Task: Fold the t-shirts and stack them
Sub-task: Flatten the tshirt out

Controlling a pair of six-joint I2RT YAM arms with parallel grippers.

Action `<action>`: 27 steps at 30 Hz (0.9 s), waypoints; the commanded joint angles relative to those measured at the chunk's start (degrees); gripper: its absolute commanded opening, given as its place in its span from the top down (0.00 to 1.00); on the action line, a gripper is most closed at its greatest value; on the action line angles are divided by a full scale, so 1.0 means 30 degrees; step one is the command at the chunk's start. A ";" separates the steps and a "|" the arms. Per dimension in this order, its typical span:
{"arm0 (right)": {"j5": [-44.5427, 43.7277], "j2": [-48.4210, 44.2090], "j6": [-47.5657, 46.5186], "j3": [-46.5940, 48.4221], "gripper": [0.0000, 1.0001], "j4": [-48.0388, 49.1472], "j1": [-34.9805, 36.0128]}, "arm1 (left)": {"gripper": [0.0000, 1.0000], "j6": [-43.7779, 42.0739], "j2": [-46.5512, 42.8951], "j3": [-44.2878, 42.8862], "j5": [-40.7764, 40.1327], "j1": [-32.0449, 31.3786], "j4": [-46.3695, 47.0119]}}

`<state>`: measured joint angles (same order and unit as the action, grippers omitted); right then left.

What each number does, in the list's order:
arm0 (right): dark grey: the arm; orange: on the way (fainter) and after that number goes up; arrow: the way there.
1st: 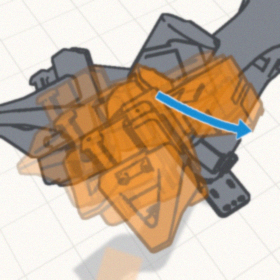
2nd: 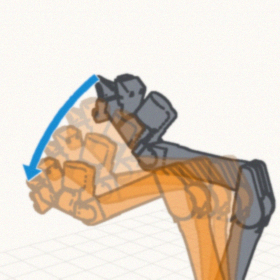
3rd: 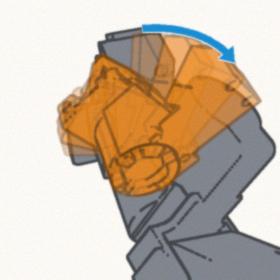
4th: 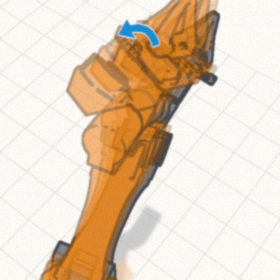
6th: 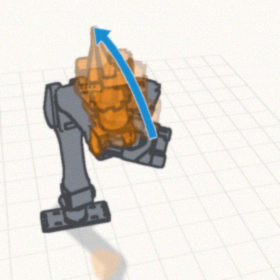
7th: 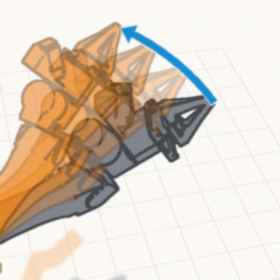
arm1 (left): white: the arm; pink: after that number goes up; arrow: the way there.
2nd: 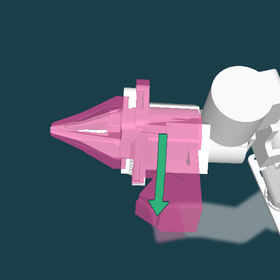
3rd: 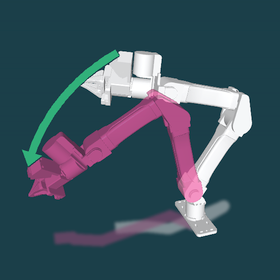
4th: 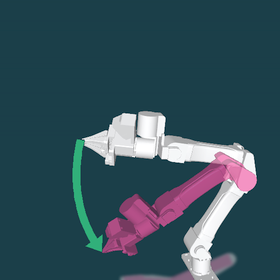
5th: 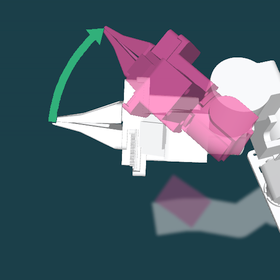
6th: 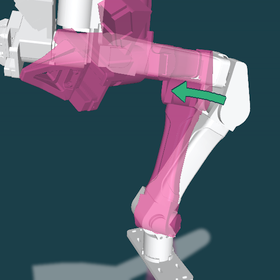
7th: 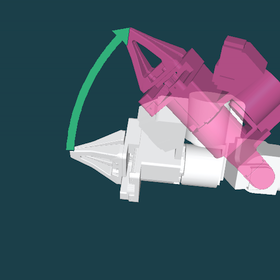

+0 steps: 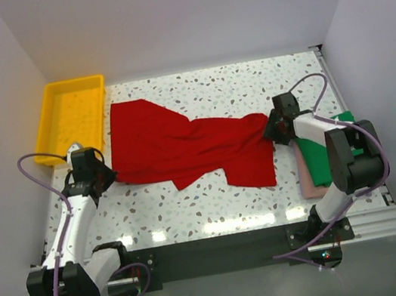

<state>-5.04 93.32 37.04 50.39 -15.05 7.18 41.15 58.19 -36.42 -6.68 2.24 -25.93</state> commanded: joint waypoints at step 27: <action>0.3643 -1.0770 -0.0305 0.7688 1.00 -0.8778 -0.1016 | 1.00 -0.1909 -0.2110 -0.8420 0.0467 0.0161 -0.2455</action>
<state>4.03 65.17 36.67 67.44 -33.26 4.91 37.56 54.89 -55.70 -3.84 2.24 -30.57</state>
